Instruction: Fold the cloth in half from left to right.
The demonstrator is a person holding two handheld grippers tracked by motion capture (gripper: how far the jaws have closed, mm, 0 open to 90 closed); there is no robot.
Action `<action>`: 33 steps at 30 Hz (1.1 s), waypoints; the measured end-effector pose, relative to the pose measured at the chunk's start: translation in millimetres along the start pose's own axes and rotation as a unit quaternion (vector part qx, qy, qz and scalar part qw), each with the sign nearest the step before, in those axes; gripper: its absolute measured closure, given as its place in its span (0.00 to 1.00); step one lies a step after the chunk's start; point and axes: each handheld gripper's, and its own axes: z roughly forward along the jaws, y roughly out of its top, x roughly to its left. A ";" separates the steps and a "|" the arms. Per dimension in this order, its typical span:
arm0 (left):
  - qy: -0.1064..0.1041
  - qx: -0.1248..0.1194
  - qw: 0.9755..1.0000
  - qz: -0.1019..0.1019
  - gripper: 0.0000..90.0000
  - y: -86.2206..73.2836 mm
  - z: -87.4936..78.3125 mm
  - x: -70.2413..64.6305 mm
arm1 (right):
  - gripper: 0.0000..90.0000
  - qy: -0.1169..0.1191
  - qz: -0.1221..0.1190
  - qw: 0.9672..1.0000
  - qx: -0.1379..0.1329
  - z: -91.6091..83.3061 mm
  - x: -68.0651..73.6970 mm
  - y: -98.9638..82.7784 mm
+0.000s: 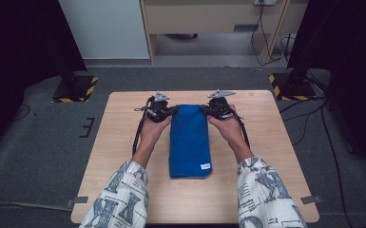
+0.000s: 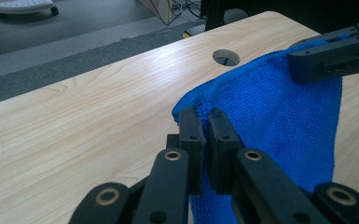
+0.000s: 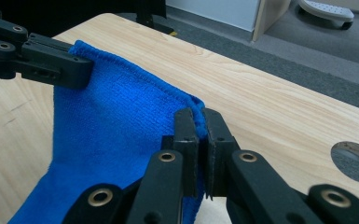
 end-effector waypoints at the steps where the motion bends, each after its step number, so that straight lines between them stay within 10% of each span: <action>1: 0.000 -0.003 1.000 -0.001 0.95 -0.3 -2.5 -1.5 | 0.96 0.001 0.002 1.000 -0.001 -2.3 1.1 -0.8; 33: -0.014 -0.007 1.000 0.027 0.95 -39.3 -44.1 -43.5 | 0.96 0.037 -0.020 0.999 -0.012 -51.6 34.7 -44.3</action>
